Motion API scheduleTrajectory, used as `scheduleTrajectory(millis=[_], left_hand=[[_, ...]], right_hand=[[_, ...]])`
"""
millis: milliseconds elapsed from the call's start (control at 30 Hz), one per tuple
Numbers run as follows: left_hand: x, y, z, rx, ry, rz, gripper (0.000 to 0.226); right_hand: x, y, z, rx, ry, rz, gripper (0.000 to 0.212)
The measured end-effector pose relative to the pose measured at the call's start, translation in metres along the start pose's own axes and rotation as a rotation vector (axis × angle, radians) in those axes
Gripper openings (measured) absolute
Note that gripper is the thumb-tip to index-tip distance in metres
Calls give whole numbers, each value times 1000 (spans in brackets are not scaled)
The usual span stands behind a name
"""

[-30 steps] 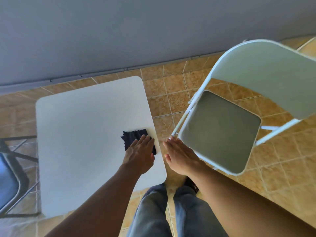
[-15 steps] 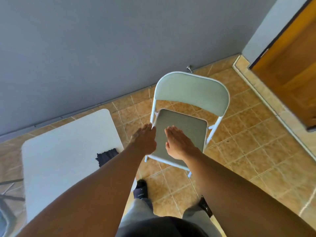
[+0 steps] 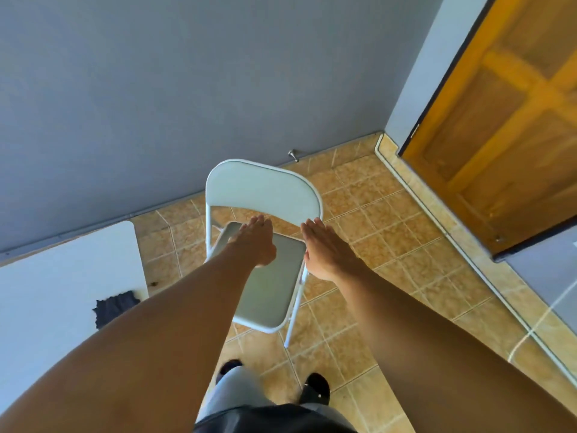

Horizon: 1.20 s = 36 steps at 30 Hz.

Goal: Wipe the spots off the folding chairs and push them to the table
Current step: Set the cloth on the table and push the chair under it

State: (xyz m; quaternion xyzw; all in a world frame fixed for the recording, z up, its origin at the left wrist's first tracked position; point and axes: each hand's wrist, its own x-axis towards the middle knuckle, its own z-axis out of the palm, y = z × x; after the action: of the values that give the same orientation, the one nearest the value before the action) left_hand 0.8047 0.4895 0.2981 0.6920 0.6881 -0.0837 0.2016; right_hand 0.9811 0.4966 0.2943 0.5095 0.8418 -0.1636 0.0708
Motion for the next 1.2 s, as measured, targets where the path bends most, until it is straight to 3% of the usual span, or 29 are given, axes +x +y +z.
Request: scheduleTrajectory(millis=[333, 800, 1000, 1200], left_hand=[[48, 53, -1, -30, -72, -126, 74], [171, 54, 5, -274, -103, -326, 77], [202, 67, 10, -415, -98, -451, 91], [246, 73, 17, -670, -10, -683, 108]], right_hand=[[30, 74, -33, 8, 39, -57, 65], [188, 133, -54, -14, -101, -229, 69], [255, 128, -60, -60, -138, -403, 76], [318, 112, -63, -125, -206, -647, 81]])
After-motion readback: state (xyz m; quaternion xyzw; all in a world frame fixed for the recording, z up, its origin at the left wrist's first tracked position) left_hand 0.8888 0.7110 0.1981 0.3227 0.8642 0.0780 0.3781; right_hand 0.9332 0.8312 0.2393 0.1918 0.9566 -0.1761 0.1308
